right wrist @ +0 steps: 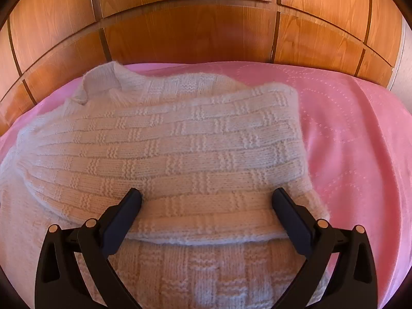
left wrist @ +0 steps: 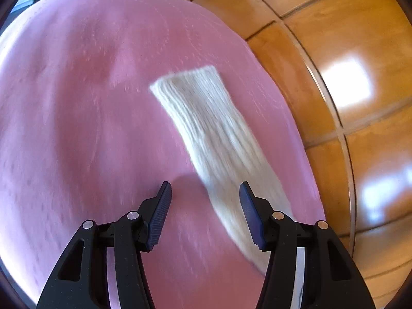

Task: Fold small clothes

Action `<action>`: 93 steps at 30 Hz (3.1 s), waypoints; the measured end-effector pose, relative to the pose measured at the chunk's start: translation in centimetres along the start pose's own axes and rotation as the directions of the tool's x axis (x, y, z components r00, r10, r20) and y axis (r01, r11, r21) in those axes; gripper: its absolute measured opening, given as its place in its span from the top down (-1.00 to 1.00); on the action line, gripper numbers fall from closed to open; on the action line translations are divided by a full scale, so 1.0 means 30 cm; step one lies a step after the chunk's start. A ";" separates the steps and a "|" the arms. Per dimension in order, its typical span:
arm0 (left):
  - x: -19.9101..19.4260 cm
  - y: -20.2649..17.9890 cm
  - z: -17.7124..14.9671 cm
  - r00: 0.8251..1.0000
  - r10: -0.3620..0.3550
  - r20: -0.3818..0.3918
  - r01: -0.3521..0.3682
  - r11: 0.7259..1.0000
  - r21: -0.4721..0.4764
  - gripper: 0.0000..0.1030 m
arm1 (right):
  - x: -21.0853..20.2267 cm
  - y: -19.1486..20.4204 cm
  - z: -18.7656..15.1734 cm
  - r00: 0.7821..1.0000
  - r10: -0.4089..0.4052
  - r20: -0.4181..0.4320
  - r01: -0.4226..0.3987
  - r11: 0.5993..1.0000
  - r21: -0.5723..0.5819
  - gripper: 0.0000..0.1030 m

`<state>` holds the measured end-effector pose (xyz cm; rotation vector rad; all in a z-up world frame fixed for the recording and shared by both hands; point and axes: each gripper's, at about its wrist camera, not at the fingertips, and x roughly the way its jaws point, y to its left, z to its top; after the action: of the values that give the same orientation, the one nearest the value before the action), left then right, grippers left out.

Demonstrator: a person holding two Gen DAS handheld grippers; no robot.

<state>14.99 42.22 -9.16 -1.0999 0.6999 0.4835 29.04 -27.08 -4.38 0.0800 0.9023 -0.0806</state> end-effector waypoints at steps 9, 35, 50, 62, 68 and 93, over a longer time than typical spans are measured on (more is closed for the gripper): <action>0.079 -0.154 0.027 0.997 0.064 -0.039 -0.056 0.983 0.174 0.74 | -0.027 -0.019 -0.011 1.000 -0.024 -0.004 0.024 1.000 -0.018 -0.96; -0.023 -0.462 -0.609 0.969 -0.140 -0.204 0.216 0.878 0.427 0.08 | -0.003 -0.004 0.010 1.000 0.017 0.003 -0.017 1.000 0.015 -0.97; 0.009 -0.174 -0.024 0.999 -0.014 0.030 0.012 0.998 0.060 0.23 | -0.011 0.035 -0.020 1.000 -0.018 0.007 0.018 1.000 0.004 -0.96; -0.043 -0.746 -0.535 0.956 -0.253 -0.149 0.292 0.775 0.561 0.86 | -0.015 0.042 -0.023 1.000 -0.018 0.008 0.018 1.000 0.007 -0.96; 0.044 -0.917 -1.022 0.901 -0.205 -0.382 0.426 0.583 0.692 0.66 | -0.020 0.042 -0.028 1.000 -0.010 0.012 0.009 1.000 0.018 -0.96; -0.044 -0.510 -1.087 0.972 -0.060 -0.229 0.224 0.545 0.808 -0.19 | -0.048 0.487 -0.025 0.961 0.260 -0.090 -0.272 0.950 -0.154 -0.11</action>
<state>15.52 6.21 -7.57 -0.2646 0.8534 -0.1311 29.08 -12.42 -3.18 0.0496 0.9563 0.2501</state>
